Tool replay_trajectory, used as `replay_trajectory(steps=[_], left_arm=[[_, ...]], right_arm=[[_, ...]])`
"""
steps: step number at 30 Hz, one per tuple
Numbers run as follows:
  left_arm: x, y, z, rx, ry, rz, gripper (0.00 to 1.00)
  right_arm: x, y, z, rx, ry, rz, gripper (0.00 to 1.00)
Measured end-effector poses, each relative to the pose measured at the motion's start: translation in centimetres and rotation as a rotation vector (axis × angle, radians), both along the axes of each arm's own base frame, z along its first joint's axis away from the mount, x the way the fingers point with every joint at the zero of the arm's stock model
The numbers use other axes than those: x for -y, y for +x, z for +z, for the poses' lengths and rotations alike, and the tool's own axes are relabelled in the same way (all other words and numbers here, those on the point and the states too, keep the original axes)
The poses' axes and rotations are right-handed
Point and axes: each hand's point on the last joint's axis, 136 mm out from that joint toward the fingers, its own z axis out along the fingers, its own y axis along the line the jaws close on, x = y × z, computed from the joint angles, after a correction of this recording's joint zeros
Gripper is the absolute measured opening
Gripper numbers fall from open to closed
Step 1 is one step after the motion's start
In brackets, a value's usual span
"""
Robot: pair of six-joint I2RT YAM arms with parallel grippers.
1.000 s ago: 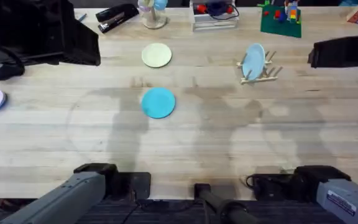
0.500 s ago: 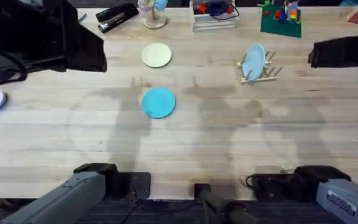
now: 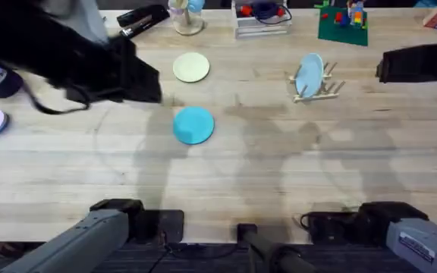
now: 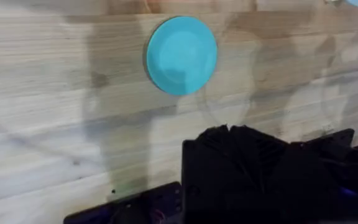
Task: Pick up the plates from the table one by one and place each into a slot on the dish rack.
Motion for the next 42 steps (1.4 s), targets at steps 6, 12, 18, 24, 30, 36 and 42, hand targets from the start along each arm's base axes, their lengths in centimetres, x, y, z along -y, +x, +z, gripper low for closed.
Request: replay_trajectory(steps=[6, 12, 18, 24, 30, 36, 42], left_arm=[[1.3, 0.6, -5.8, -0.043, -0.081, -0.025, 0.042], [1.1, 0.7, -11.0, -0.069, -0.182, 0.028, 0.042], [0.0, 1.7, -12.6, -0.097, -0.247, 0.066, 0.041], [-0.5, 3.2, -14.4, -0.111, -0.27, 0.066, 0.04], [-0.6, 3.5, -16.5, -0.165, -0.28, 0.049, 0.04], [-0.7, 4.0, -18.9, -0.209, -0.285, 0.045, 0.041], [0.0, 4.8, -20.0, -0.244, -0.377, 0.065, 0.042]], right_arm=[[0.0, 0.0, 0.0, 0.0, 0.0, 0.0, 0.995], [0.0, 0.0, 0.0, 0.0, 0.0, 0.0, 0.995], [0.0, 0.0, 0.0, 0.0, 0.0, 0.0, 0.995], [0.0, 0.0, 0.0, 0.0, 0.0, 0.0, 0.995], [0.0, 0.0, 0.0, 0.0, 0.0, 0.0, 0.995], [0.0, 0.0, 0.0, 0.0, 0.0, 0.0, 0.995], [0.0, -0.1, -0.1, -0.004, 0.0, 0.0, 0.995]])
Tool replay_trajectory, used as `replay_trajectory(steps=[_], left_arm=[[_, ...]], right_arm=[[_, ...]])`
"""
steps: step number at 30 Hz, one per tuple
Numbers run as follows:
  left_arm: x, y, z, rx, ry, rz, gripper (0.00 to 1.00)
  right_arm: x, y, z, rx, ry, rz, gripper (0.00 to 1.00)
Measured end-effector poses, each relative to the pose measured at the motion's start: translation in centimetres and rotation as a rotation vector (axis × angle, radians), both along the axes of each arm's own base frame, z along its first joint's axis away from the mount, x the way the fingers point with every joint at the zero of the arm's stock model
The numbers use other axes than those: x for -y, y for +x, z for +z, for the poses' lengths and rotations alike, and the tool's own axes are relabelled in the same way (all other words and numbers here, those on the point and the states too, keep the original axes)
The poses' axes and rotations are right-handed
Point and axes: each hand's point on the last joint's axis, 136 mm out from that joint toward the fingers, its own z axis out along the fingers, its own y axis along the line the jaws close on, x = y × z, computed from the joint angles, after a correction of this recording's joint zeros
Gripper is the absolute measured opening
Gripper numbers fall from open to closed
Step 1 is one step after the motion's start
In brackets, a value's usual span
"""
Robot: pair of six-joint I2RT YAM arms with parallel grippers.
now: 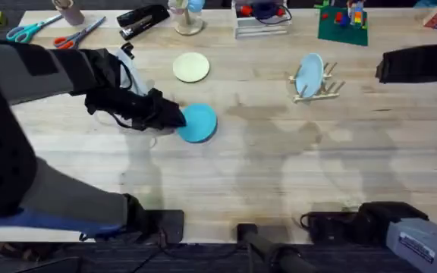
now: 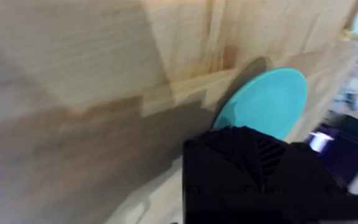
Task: Pick up the plates from the table one by one and place each into a slot on the dish rack.
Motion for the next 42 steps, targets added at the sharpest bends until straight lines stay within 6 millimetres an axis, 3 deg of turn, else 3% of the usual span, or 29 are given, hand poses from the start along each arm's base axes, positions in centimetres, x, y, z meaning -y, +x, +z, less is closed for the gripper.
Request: replay_trajectory(steps=[8, 18, 28, 35, 42], left_arm=[[1.5, 1.1, -0.3, -0.022, -0.153, 0.032, 0.042], [1.5, 1.1, -0.3, -0.025, -0.159, 0.037, 0.043], [1.5, 1.2, -0.3, -0.024, -0.159, 0.037, 0.043], [1.5, 1.2, -0.3, -0.022, -0.159, 0.037, 0.043], [1.5, 1.2, -0.3, -0.022, -0.159, 0.036, 0.042]], right_arm=[[0.0, -0.6, -0.4, -0.03, 0.0, 0.0, 0.995], [-0.8, -0.7, -0.4, -0.033, 0.039, 0.028, 0.993], [-6.1, 0.3, -1.2, -0.133, 0.322, 0.177, 0.995], [-9.4, 2.8, -3.2, -0.275, 0.493, 0.228, 0.995], [-14.4, 6.0, -6.0, -0.374, 0.58, 0.323, 0.995]])
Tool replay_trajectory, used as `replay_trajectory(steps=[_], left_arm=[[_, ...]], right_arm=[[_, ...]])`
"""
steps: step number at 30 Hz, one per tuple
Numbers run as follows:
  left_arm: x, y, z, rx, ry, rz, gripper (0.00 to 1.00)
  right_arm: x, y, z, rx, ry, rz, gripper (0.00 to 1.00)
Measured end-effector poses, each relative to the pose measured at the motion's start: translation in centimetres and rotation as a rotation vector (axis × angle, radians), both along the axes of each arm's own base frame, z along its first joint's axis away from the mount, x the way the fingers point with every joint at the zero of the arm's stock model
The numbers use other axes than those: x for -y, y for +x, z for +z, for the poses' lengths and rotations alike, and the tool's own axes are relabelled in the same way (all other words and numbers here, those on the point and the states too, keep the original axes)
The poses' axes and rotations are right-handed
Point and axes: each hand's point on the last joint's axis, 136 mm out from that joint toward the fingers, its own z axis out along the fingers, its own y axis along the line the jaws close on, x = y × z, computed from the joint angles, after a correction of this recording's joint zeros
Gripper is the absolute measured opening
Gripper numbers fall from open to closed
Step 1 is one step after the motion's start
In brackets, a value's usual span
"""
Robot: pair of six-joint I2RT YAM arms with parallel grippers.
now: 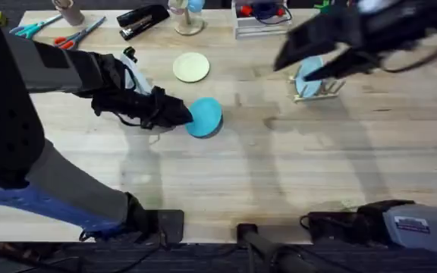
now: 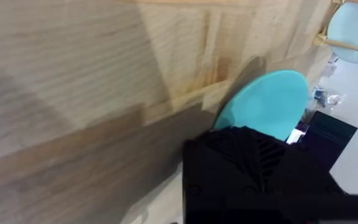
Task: Pick up the plates from the table one by one and place each into a slot on the dish rack.
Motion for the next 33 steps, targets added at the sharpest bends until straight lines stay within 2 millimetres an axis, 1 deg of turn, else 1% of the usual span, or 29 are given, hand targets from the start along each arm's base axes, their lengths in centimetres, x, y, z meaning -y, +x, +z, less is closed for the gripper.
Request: replay_trajectory(steps=[3, 7, 10, 12, 15, 19, 22, 26, 29, 33], left_arm=[[0.0, 0.0, 0.0, 0.0, 0.0, 0.0, 0.042], [0.0, 0.0, 0.0, 0.0, 0.0, 0.0, 0.042], [0.0, 0.0, 0.0, 0.0, 0.0, 0.0, 0.042], [0.0, 0.0, 0.0, 0.0, 0.0, 0.0, 0.042], [0.0, 0.0, 0.0, 0.0, 0.0, 0.0, 0.042], [0.0, 0.0, 0.0, 0.0, 0.0, 0.0, 0.042], [0.0, 0.0, 0.0, 0.0, 0.0, 0.0, 0.042], [0.0, 0.0, 0.0, 0.001, 0.0, 0.0, 0.042], [0.0, 0.0, 0.0, 0.001, 0.0, 0.0, 0.042], [0.0, 0.0, 0.0, 0.001, 0.0, 0.0, 0.042]], right_arm=[[-2.8, 1.2, -1.7, -0.02, 0.018, 0.057, 0.995], [-6.4, 2.0, -4.2, -0.059, 0.026, 0.121, 0.995], [-8.4, 2.2, -6.4, -0.097, 0.023, 0.155, 0.995], [-9.4, 2.4, -8.0, -0.128, 0.016, 0.171, 0.995], [-10.4, 2.6, -10.2, -0.165, 0.004, 0.183, 0.995], [-11.4, 3.2, -12.5, -0.192, -0.002, 0.186, 0.995], [-12.1, 3.5, -13.6, -0.204, 0.0, 0.178, 0.995], [-13.2, 3.5, -14.6, -0.213, 0.002, 0.181, 0.995], [-14.3, 3.3, -14.9, -0.204, 0.007, 0.2, 0.995], [-15.9, 2.9, -14.7, -0.176, 0.02, 0.229, 0.995]])
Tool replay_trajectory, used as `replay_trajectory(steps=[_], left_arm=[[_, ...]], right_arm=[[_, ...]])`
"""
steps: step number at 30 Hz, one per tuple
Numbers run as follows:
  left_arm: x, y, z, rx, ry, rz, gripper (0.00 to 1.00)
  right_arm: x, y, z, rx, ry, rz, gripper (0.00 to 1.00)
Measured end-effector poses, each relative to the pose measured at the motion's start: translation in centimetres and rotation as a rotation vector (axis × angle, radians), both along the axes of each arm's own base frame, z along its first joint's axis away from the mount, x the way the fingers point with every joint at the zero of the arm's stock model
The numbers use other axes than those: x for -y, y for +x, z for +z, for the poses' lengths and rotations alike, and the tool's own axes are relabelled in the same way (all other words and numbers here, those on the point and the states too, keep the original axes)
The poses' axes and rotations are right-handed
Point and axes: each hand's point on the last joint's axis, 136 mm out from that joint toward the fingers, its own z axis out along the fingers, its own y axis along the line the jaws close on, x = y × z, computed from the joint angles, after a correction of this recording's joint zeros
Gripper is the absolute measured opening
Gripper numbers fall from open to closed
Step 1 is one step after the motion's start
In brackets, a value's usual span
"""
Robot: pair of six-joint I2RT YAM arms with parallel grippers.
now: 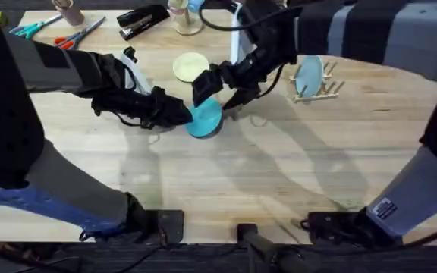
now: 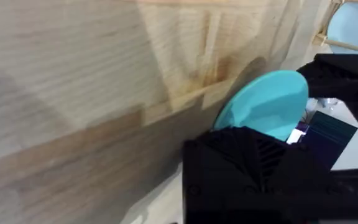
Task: Pick up the plates from the table one by one and place each into a slot on the dish rack.
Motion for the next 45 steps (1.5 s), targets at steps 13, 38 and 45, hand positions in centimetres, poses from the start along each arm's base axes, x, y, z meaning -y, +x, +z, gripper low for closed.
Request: replay_trajectory(steps=[13, 38, 45], left_arm=[[0.0, 0.0, 0.0, 0.002, 0.0, 0.0, 0.042], [-0.2, -0.4, 0.5, -0.012, 0.008, -0.027, 0.042], [-1.0, -0.8, 3.4, 0.018, 0.095, -0.078, 0.041]], right_arm=[[-1.3, -0.5, -2.0, -0.059, -0.012, -0.015, 0.956], [-1.2, -0.7, -1.6, -0.089, 0.006, -0.019, 0.031], [0.0, -1.3, -1.0, -0.071, -0.042, 0.002, 0.03]])
